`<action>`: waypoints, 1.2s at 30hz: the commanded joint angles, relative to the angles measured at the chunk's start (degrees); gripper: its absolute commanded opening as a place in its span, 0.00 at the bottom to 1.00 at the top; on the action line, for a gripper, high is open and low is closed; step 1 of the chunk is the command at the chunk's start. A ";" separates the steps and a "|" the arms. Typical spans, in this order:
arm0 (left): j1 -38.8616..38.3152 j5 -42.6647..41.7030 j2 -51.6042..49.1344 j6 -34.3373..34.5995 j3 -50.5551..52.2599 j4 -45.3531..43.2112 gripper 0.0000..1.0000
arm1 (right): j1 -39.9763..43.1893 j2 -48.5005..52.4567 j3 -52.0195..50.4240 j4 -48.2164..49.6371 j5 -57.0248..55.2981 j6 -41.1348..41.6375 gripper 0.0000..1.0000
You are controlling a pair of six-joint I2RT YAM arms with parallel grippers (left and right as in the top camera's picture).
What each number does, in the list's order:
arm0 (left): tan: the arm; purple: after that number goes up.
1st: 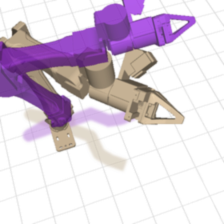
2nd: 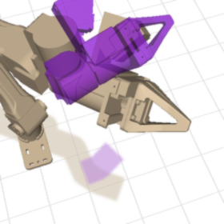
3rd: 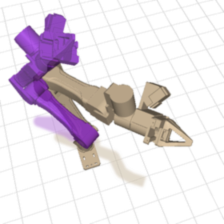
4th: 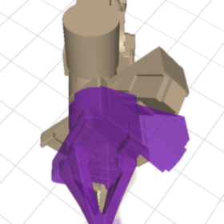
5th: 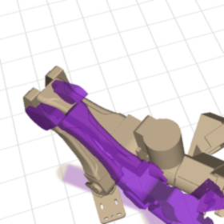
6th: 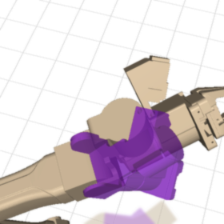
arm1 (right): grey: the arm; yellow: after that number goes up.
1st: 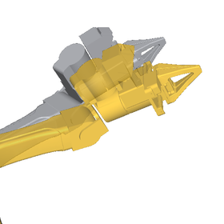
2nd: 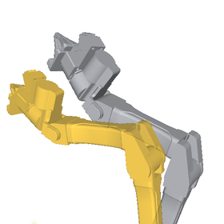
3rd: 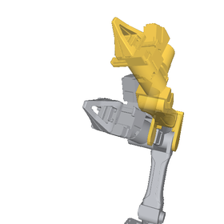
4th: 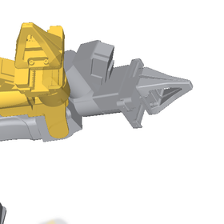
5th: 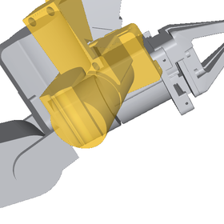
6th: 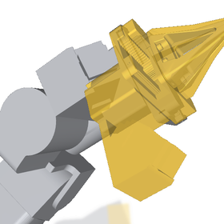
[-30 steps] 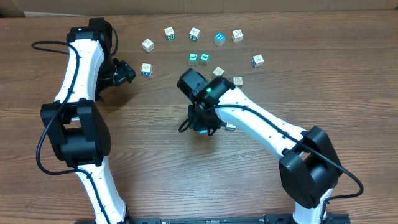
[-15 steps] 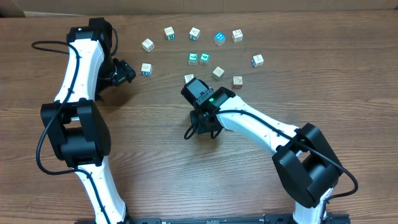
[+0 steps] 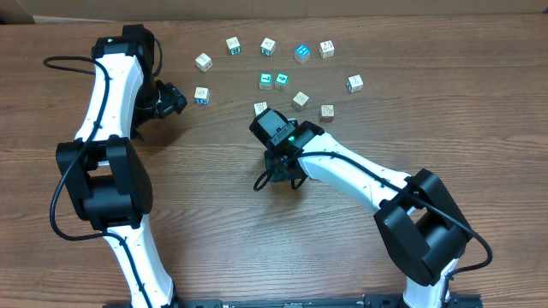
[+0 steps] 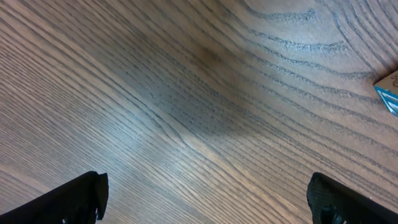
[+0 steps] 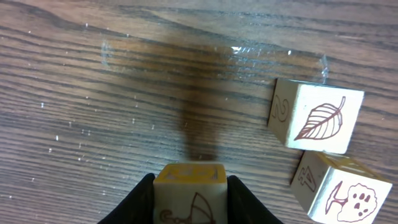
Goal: Form a circle
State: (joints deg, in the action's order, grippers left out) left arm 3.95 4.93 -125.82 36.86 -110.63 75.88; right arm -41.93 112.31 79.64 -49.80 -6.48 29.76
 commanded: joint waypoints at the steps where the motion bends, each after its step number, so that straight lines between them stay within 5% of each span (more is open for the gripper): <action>1: -0.22 0.04 -0.17 -0.90 -0.96 0.13 1.00 | 0.33 0.02 -1.51 -0.31 -1.25 0.48 0.33; 18: -0.22 0.04 -0.17 -0.90 -0.96 0.13 1.00 | 0.33 0.00 -2.54 -1.05 -1.46 -0.04 0.33; 29: -0.22 0.04 -0.17 -0.90 -0.96 0.13 1.00 | 0.37 -1.31 5.20 -5.49 -2.49 -1.31 0.58; 33: -0.22 0.04 -0.17 -0.90 -0.96 0.13 0.99 | 0.35 -1.25 5.01 -7.45 0.28 -1.33 0.56; 36: -0.22 0.04 -0.17 -0.90 -0.96 0.13 1.00 | 0.31 -1.16 4.96 -6.97 4.07 -1.31 0.40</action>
State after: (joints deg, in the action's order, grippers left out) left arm 3.95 4.95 -125.82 36.86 -110.63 75.85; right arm -41.93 112.31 83.68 -57.36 -6.46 28.23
